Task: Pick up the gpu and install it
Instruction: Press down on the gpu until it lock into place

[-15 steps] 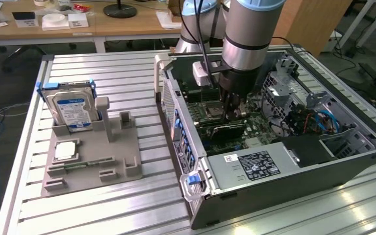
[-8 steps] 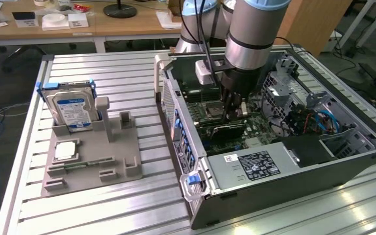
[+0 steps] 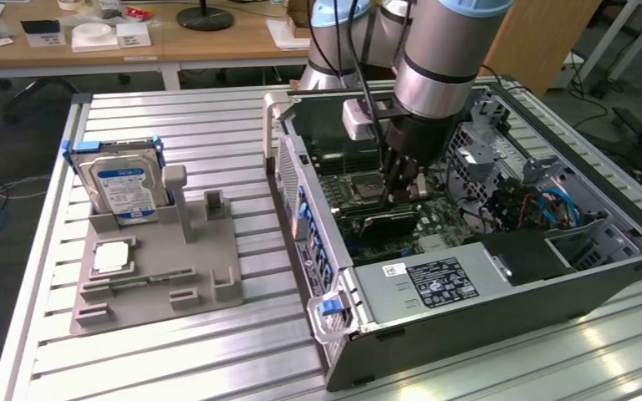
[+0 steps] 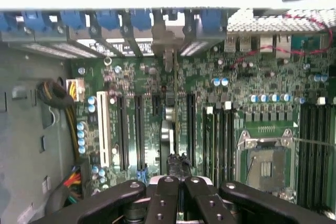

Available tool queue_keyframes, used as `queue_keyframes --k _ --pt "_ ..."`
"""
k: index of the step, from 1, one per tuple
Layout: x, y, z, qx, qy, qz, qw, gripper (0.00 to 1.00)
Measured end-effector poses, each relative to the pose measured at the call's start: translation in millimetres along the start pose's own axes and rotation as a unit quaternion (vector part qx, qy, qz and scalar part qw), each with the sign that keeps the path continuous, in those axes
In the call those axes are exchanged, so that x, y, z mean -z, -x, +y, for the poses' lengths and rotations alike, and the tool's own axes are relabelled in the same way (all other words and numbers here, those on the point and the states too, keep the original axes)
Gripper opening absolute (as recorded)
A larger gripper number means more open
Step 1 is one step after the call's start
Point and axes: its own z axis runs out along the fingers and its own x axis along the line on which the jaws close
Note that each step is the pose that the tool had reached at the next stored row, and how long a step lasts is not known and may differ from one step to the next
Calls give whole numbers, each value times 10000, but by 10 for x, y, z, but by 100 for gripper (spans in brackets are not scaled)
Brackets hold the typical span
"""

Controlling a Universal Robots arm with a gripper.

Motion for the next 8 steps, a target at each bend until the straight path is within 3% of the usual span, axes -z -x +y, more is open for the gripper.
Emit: queue_keyframes --k 3,8 --pt "-15 6 -88 7 0 -1 10000 11" --pt "-71 4 -99 34 1 -2 10000 11"
